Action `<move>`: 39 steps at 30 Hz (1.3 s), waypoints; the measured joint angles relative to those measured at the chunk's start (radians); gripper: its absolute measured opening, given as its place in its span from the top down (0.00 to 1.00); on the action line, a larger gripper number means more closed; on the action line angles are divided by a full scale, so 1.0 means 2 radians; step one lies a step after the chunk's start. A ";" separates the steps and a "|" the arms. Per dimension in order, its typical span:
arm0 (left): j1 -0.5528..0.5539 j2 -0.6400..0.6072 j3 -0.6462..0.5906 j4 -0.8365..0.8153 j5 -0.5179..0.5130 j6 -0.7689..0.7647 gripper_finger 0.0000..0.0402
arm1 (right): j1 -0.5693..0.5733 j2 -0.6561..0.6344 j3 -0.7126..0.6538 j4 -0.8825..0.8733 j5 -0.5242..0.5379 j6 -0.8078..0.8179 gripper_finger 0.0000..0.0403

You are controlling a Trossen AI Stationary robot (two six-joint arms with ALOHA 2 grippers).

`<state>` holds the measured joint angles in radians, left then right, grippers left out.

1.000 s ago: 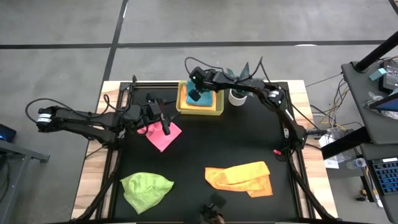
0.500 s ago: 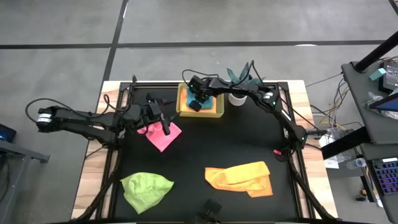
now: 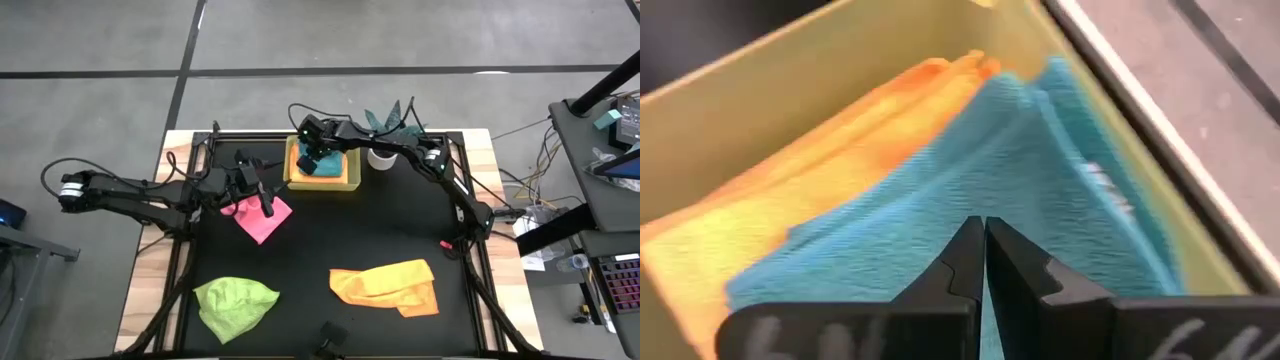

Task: Fold microfiber towels
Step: Put the blue microfiber cloth into the yellow bin, then fold the orange microfiber cloth

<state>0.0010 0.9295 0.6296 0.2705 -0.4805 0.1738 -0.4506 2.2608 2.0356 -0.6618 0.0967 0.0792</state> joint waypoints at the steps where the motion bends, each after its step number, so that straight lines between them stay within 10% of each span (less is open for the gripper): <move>1: 0.000 0.000 0.000 0.000 0.000 0.000 0.40 | 0.003 0.000 -0.001 0.002 -0.001 0.000 0.98; 24: -0.006 0.000 -0.001 -0.034 0.000 -0.030 0.40 | 0.090 -0.079 -0.044 -0.061 -0.007 -0.038 0.98; 39: -0.033 0.003 -0.013 -0.096 0.033 -0.151 0.40 | 0.205 -0.286 -0.345 0.139 0.030 -0.048 0.98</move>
<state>-0.0654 0.9363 0.6033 0.0788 -0.4141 -0.1274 -0.0406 1.6897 1.3455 -0.3846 0.1574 -0.0174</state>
